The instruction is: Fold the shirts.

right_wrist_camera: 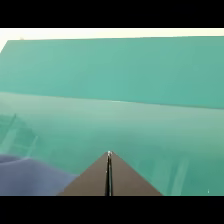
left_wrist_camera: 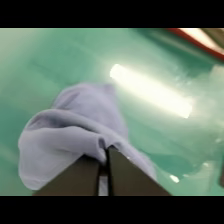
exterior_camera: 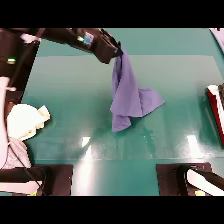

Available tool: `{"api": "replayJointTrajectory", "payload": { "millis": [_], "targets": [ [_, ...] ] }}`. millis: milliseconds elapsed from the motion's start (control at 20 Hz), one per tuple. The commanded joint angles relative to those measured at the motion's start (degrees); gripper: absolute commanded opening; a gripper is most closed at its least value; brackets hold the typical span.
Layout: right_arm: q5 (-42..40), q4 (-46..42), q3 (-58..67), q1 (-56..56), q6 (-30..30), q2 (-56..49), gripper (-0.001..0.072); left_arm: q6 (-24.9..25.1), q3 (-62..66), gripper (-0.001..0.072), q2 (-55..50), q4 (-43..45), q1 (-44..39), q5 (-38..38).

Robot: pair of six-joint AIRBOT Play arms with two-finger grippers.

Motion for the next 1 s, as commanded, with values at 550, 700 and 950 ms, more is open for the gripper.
{"api": "replayJointTrajectory", "payload": {
  "millis": [550,700,950],
  "targets": [
    [4.04,-0.17,-0.02,-0.48,0.02,0.09,0.0018,-11.10,-33.09,0.0628,2.16,2.27,11.82,-9.53],
    [4.26,-0.17,-0.02,-0.48,0.02,0.09,0.0018,-10.47,-50.21,0.0628,7.69,-1.86,8.00,0.20],
    [4.33,-0.15,-0.02,-0.42,0.04,0.09,0.0018,-12.00,-65.77,0.0628,13.92,-2.25,5.60,12.39]
  ]
}}
